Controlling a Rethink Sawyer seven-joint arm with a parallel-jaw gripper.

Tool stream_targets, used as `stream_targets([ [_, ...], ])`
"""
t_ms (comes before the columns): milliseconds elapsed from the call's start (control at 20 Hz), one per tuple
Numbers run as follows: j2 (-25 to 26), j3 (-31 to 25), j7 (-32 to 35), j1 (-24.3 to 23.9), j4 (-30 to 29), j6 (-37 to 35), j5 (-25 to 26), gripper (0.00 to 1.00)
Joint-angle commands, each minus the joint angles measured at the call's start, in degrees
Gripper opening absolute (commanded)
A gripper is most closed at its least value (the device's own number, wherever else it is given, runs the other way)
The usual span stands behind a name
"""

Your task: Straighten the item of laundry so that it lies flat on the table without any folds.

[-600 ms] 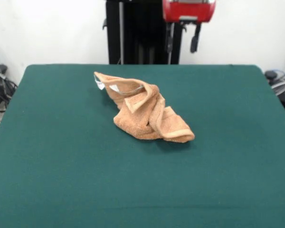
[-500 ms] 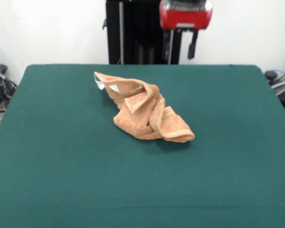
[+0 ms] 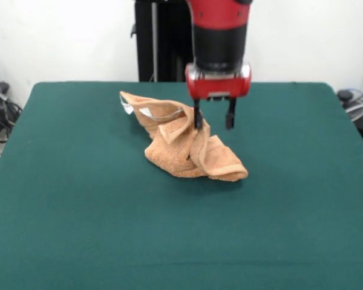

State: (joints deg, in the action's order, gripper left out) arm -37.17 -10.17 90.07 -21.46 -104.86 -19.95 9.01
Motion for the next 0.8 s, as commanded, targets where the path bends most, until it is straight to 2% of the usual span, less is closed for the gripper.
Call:
stream_targets([
  [50, 8.04, -9.8, -5.02, -0.59, 13.15, -2.54, 3.24, 1.0],
  [350, 7.77, -11.13, -2.74, 0.66, 15.19, -4.72, 3.12, 1.0],
  [600, 9.55, -12.07, -1.66, -0.27, 14.32, -1.42, 4.5, 1.0],
  [800, 9.06, -11.77, -0.9, -0.58, 12.41, 1.07, 6.12, 1.0],
])
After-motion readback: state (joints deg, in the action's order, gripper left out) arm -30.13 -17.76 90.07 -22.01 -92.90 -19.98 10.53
